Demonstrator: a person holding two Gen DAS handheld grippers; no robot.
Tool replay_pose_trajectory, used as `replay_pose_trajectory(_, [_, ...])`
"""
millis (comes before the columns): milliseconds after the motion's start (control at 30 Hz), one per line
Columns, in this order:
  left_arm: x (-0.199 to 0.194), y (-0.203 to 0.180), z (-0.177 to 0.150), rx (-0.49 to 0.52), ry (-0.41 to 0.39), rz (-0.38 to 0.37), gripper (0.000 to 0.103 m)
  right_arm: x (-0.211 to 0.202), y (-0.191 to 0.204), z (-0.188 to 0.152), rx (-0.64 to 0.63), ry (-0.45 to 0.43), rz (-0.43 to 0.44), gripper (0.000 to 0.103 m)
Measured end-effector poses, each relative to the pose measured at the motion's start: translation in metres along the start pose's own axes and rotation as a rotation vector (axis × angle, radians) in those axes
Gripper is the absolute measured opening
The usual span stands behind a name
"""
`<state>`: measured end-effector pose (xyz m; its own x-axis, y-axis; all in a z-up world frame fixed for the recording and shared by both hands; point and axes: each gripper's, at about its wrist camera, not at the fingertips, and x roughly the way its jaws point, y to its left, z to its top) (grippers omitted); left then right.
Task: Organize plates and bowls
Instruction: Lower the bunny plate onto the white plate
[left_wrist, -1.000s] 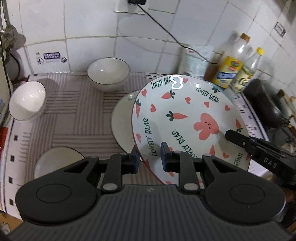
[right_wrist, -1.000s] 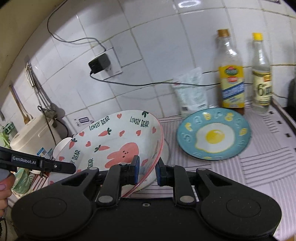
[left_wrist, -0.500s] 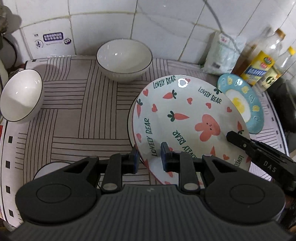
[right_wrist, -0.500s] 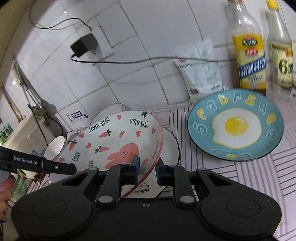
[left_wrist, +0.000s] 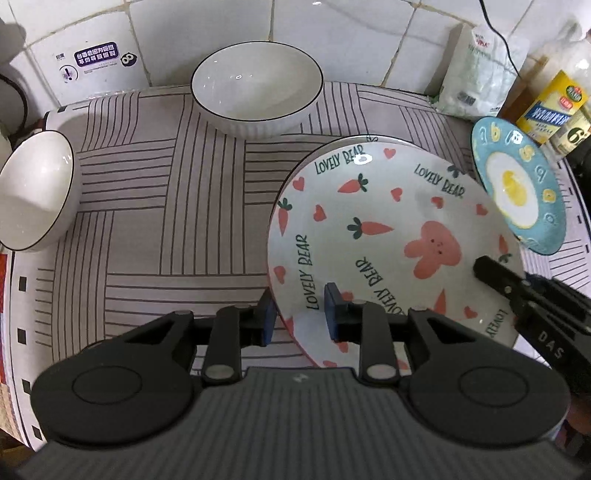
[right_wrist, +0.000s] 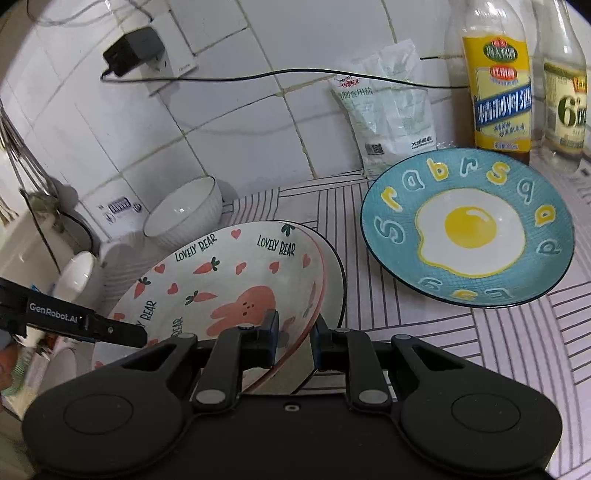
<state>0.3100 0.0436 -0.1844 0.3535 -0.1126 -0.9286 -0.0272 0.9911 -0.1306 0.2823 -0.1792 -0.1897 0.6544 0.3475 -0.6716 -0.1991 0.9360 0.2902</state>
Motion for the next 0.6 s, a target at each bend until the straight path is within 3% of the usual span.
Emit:
replay_pose_trajectory(367, [0.015, -0.003, 0.007, 0.031, 0.029, 0.051, 0.025, 0.005, 0.011, 0.003, -0.028, 0.013, -0.051, 0.023])
replay_pose_trajectory(600, [0.021, -0.007, 0.008, 0.058, 0.025, 0.064, 0.025, 0.007, 0.021, 0.002, -0.089, 0.045, -0.128, 0.028])
